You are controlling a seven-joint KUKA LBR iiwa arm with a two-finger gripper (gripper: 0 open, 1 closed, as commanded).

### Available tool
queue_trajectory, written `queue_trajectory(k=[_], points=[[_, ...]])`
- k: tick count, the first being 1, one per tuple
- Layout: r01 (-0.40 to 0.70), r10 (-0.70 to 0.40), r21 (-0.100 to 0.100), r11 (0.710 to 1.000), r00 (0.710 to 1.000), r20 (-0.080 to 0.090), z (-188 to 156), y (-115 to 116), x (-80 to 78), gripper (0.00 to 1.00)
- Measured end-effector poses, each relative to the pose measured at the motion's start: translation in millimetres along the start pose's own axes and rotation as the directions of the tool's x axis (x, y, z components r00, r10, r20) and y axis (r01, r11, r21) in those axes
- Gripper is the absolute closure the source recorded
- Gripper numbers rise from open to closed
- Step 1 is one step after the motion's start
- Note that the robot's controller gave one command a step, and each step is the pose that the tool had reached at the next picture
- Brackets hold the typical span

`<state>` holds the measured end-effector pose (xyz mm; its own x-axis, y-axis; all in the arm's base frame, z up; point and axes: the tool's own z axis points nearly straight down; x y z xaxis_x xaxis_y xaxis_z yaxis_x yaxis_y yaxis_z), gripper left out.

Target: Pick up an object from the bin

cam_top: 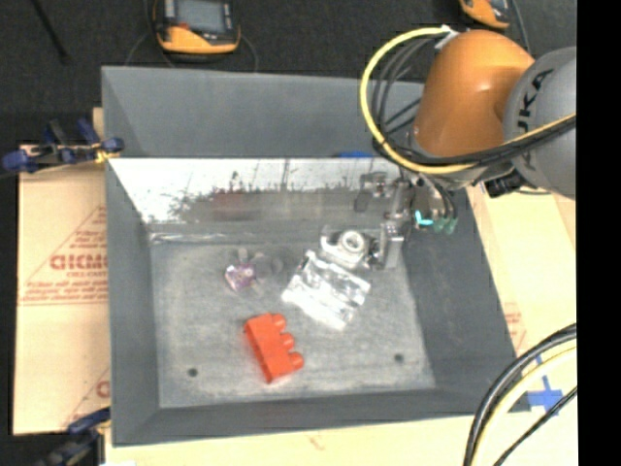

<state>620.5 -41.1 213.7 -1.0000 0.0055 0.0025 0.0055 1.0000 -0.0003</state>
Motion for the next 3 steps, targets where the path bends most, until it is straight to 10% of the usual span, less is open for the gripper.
queue_trajectory(k=[1, 2, 3], points=[[0.243, -0.243, 0.002, 0.970, 0.970, 0.010, 109.2, 57.9, 61.1, 0.00], [0.418, -0.419, 0.012, 0.908, 0.908, 0.027, 137.4, 0.3, 17.6, 0.00], [0.557, -0.557, 0.003, 0.831, 0.831, 0.006, 142.6, 38.4, 61.5, 0.00]])
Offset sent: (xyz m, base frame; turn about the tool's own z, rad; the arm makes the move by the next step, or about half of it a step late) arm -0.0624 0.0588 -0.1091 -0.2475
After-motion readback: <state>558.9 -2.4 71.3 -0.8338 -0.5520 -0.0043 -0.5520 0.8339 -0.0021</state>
